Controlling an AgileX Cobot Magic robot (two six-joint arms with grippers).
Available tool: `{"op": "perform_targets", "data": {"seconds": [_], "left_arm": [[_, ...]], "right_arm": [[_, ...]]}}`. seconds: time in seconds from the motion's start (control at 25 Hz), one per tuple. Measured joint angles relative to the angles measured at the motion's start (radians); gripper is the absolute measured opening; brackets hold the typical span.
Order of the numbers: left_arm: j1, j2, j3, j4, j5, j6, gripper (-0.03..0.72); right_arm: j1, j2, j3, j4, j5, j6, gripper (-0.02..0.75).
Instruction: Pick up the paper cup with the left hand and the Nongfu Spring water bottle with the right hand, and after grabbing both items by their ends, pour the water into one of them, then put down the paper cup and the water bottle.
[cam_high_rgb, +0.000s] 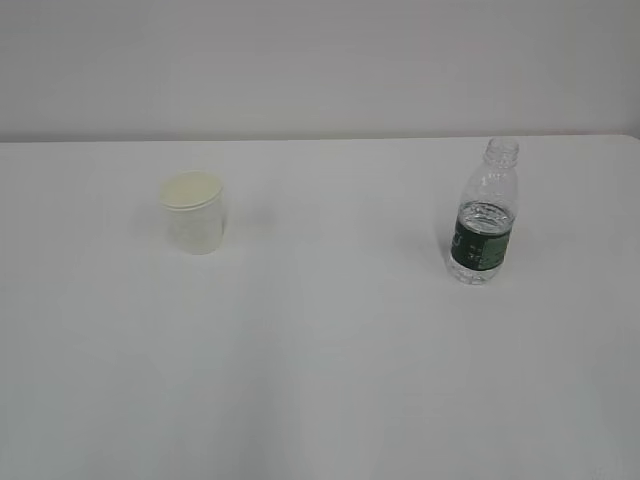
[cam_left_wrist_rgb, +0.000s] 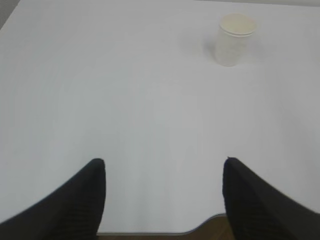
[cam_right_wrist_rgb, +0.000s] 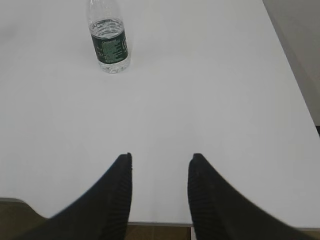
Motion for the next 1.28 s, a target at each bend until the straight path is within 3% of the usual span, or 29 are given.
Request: {"op": "perform_targets", "data": {"seconds": [0.6, 1.12, 1.28], "left_arm": [[0.0, 0.0, 0.0, -0.004, 0.0, 0.0, 0.51], [0.0, 0.0, 0.0, -0.005, -0.005, 0.0, 0.446], [0.0, 0.006, -0.011, -0.031, -0.03, 0.0, 0.446]], "right_arm": [[0.0, 0.0, 0.0, 0.0, 0.0, 0.0, 0.283], [0.0, 0.0, 0.0, 0.0, -0.004, 0.0, 0.283], [0.0, 0.0, -0.023, 0.05, -0.068, 0.0, 0.283]]}}
